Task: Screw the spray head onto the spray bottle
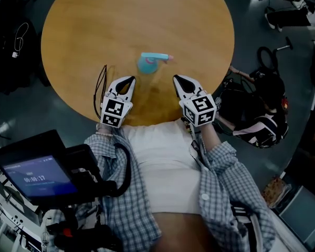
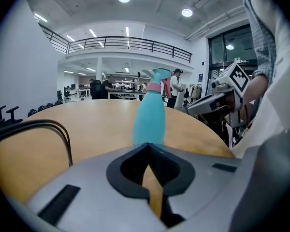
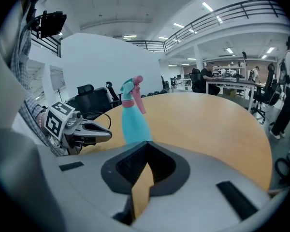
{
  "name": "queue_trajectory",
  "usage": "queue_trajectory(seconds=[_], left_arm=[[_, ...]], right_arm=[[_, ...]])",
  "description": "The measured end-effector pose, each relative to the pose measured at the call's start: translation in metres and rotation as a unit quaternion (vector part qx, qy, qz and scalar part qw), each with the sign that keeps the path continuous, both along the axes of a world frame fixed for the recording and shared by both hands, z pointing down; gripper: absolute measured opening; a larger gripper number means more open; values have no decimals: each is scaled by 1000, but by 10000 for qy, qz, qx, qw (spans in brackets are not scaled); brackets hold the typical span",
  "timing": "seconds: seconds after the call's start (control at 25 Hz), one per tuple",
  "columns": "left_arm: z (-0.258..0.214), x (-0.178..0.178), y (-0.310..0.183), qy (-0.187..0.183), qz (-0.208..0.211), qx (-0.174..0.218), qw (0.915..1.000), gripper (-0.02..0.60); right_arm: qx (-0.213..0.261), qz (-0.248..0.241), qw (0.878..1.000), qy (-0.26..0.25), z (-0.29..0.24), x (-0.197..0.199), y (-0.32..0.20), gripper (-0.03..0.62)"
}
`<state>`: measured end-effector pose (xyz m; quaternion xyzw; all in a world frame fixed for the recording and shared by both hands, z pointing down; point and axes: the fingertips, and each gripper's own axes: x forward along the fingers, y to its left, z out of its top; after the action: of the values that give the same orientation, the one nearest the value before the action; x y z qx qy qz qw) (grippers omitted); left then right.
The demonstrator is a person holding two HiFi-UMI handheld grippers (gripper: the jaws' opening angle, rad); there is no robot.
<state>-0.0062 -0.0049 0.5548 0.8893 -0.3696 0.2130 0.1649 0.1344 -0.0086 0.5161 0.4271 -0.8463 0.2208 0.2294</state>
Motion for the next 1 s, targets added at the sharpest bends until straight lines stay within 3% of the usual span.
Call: queue_trajectory(seconds=[1.0], left_arm=[[2,3,4,35,84,-46,9999,5]], right_arm=[[-129,-92,9999,70,9,0,4,-6]])
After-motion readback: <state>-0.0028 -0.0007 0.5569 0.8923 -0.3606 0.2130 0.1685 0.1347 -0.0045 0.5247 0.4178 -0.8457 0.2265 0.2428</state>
